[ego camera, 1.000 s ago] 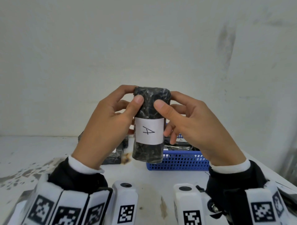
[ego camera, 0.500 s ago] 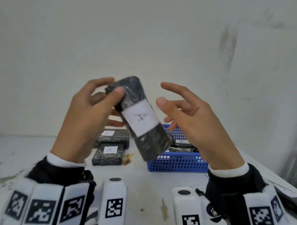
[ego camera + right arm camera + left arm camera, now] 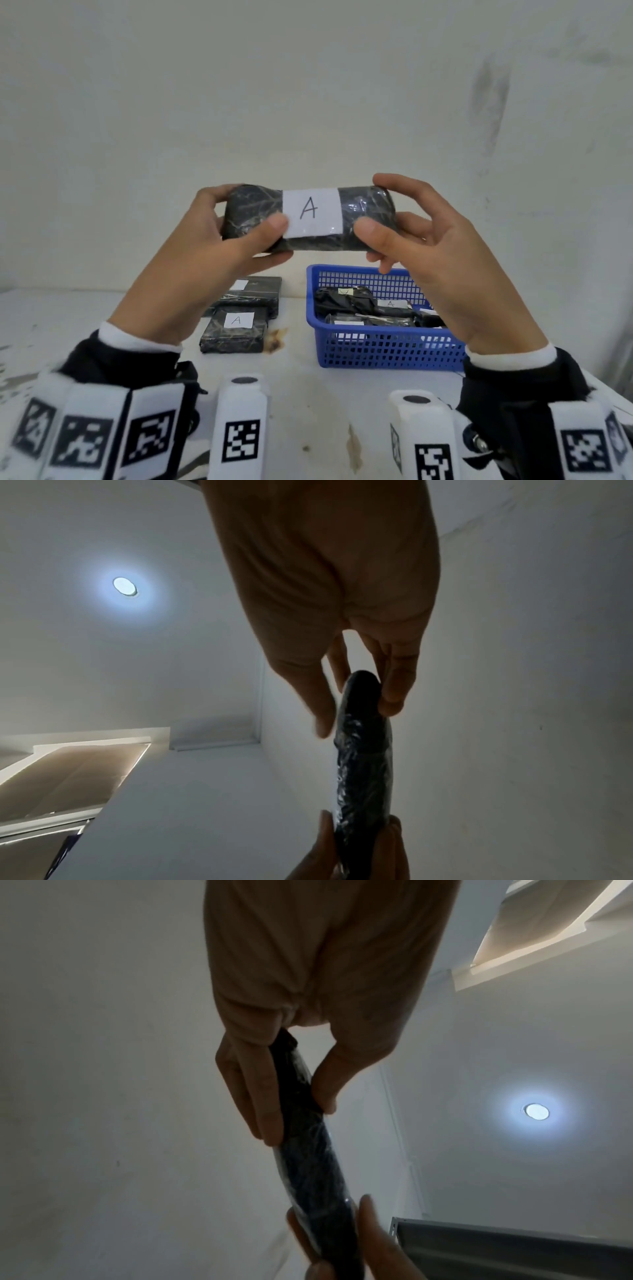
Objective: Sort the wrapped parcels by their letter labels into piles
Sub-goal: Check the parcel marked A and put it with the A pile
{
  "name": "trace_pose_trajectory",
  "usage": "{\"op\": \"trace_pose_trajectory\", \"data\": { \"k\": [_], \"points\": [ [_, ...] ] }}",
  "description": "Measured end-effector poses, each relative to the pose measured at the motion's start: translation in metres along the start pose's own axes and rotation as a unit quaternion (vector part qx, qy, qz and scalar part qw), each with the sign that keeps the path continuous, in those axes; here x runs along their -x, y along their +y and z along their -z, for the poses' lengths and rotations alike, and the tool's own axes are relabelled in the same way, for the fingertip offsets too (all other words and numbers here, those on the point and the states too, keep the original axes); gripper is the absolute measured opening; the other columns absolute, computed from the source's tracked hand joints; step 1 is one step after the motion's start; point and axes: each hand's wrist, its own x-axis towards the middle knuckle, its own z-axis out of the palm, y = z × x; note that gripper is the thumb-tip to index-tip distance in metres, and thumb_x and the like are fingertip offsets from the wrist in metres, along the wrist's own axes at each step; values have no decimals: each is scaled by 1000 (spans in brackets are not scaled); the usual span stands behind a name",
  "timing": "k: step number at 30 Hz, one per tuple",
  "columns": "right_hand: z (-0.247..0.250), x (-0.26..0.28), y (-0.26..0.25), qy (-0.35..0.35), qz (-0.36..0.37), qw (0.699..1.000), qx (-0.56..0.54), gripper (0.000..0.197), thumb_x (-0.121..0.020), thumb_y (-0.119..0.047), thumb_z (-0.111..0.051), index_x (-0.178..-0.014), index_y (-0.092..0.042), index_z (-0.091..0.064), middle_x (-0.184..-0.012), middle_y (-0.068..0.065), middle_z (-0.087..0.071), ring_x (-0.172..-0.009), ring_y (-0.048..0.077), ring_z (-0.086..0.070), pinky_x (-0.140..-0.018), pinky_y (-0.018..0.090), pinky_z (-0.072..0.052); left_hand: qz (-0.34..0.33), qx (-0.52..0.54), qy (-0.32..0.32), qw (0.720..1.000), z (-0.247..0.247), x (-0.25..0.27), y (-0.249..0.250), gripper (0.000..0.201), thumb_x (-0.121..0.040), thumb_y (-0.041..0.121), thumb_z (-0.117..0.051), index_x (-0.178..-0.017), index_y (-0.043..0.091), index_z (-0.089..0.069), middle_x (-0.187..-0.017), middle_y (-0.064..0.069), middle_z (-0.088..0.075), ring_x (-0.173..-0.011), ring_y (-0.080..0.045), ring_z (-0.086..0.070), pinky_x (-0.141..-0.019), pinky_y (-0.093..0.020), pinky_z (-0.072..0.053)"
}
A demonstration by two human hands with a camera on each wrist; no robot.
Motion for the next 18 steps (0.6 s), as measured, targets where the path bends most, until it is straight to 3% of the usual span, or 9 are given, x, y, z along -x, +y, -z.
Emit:
{"op": "trace_pose_trajectory", "data": {
  "k": [2, 6, 10, 14, 18],
  "points": [
    [1, 0, 0, -4, 7, 1000, -3, 49, -81, -22, -77, -124, -35, -58, -89, -4, -76, -65, 6, -65, -73, 20, -55, -7, -32, -15, 999, -4, 1, -1, 89, -56, 32, -76, -136, 17, -39, -111, -9, -70, -85, -17, -75, -82, -28, -59],
    [0, 0, 0, -4, 16, 1000, -5, 53, -79, -18, -79, -124, -33, -56, -91, -3, -74, -66, 3, -66, -65, 14, -49, -40, -77, -7, 996, -8, 1, -5, 87, -56, 38, -75, -133, 24, -39, -111, -1, -69, -81, -11, -73, -64, -15, -55],
    [-2, 1, -1, -8, 18, 1000, 2, 55, -74, -19, -81, -120, -34, -54, -102, 0, -73, -70, 2, -68, -60, 12, -48, -47, -111, 6, 993, -9, 0, -7, 88, -48, 48, -76, -125, 25, -42, -105, 0, -67, -78, -8, -68, -59, -20, -56],
    [-2, 0, 1, -9, 17, 1000, 3, 55, -69, -28, -82, -114, -37, -52, -106, -2, -73, -82, 10, -73, -70, 21, -55, -31, -121, 19, 992, -11, 0, -7, 84, -50, 58, -78, -120, 27, -43, -91, 3, -66, -62, -5, -64, -52, -23, -50],
    [-3, 1, 0, -8, 14, 1000, -8, 46, -74, -27, -81, -109, -34, -52, -96, -6, -71, -67, 6, -70, -60, 14, -49, -24, -115, 40, 992, -12, -1, -7, 65, -58, 51, -71, -113, 27, -45, -80, 2, -63, -53, -9, -57, -49, -26, -46]
  ]
}}
